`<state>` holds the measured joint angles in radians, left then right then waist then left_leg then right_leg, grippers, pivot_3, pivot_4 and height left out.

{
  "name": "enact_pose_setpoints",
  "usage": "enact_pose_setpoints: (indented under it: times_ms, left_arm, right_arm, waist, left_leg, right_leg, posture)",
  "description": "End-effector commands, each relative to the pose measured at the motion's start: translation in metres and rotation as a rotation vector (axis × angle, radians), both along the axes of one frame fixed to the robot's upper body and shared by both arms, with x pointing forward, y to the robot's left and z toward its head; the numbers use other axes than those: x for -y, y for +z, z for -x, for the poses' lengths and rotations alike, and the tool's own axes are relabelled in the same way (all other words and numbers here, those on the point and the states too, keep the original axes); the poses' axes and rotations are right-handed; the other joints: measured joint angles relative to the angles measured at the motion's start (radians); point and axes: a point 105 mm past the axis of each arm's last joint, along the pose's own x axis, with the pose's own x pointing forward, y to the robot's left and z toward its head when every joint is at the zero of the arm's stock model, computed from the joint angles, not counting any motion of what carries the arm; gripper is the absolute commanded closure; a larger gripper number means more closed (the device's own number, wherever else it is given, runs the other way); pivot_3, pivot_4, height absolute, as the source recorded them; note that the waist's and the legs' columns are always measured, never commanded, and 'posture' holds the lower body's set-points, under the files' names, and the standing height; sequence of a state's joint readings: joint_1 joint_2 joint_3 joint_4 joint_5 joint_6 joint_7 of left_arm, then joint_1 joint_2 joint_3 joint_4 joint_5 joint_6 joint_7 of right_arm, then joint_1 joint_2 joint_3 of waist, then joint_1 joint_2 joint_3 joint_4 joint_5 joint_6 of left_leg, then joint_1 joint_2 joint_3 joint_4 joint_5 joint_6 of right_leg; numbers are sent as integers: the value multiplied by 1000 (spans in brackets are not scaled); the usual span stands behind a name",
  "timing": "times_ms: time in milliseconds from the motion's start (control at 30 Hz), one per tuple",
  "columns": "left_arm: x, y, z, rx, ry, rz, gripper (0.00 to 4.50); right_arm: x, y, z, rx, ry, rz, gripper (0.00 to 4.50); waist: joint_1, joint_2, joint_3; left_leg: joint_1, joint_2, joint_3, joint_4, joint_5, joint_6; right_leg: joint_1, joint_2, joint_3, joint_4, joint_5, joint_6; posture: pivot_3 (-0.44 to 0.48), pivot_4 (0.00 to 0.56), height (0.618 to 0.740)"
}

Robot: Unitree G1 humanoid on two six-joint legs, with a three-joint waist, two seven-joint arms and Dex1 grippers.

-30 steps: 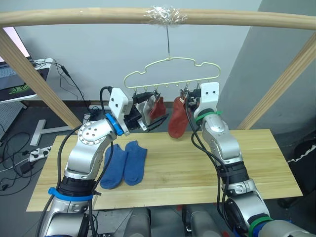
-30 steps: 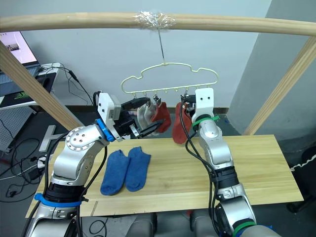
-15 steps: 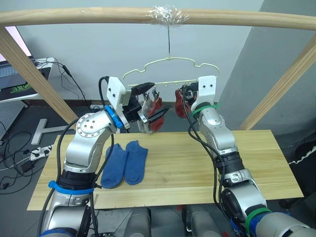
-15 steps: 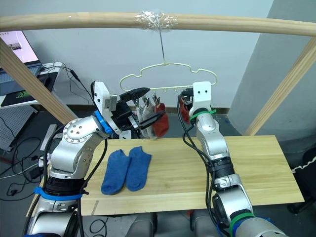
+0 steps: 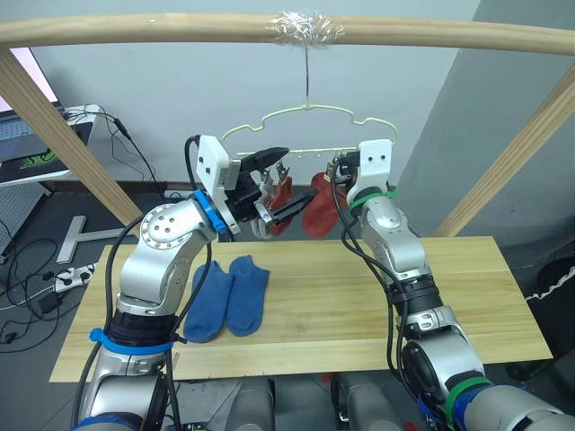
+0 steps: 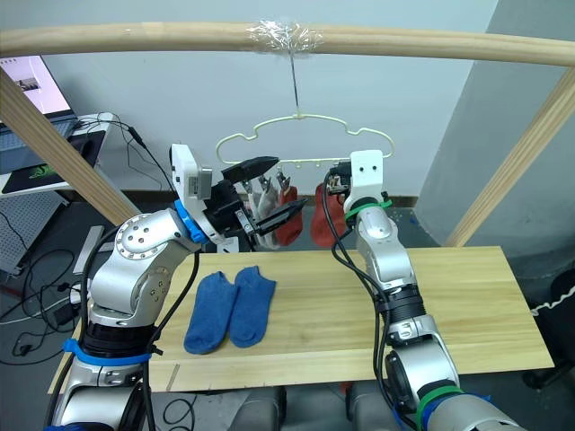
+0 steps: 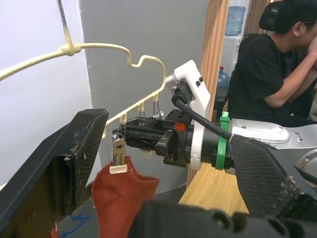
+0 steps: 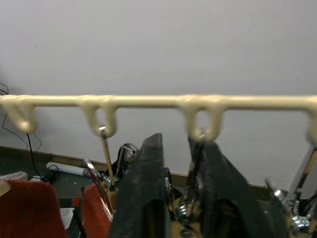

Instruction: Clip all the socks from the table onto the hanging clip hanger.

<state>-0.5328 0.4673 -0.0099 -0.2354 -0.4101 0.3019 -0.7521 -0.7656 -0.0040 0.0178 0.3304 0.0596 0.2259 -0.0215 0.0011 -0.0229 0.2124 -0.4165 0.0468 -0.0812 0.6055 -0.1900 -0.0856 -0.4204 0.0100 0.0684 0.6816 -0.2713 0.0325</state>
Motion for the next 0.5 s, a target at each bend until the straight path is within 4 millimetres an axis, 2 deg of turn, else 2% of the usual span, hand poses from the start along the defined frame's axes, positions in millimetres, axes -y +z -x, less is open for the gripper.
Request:
enact_pose_setpoints:
  times_ms: [33, 267, 333, 467, 500]
  left_arm:
    - [1, 13, 7, 52, -12, 21, 0]
    - [1, 3, 11, 21, -12, 14, 0]
    - [0, -16, 10, -49, 2, -27, 0]
    - [-16, -67, 5, -237, 119, -106, 0]
    - [-26, -88, 1, -302, 187, -135, 0]
  right_arm:
    - [-1, 19, 2, 69, 7, -15, 4443]
    - [0, 14, 7, 39, 44, -32, 4443]
    - [1, 9, 9, -39, 94, -93, 4443]
    - [13, 5, 14, -158, 127, -192, 4443]
    - [15, 6, 16, -179, 133, -206, 4443]
  waist:
    - [0, 0, 0]
    - [0, 0, 0]
    - [0, 0, 0]
    - [-1, 0, 0]
    - [-1, 0, 0]
  left_leg:
    - [0, 0, 0, 0, 0, 0]
    - [0, 0, 0, 0, 0, 0]
    - [0, 0, 0, 0, 0, 0]
    - [1, 0, 0, 0, 0, 0]
    - [1, 0, 0, 0, 0, 0]
  right_leg:
    - [0, 0, 0, 0, 0, 0]
    - [0, 0, 0, 0, 0, 0]
    - [0, 0, 0, 0, 0, 0]
    - [0, 0, 0, 1, 0, 0]
    - [0, 0, 0, 1, 0, 0]
  posture:
    - [176, 161, 740]
    - [168, 152, 740]
    - [168, 152, 740]
    - [139, 172, 740]
    - [139, 172, 740]
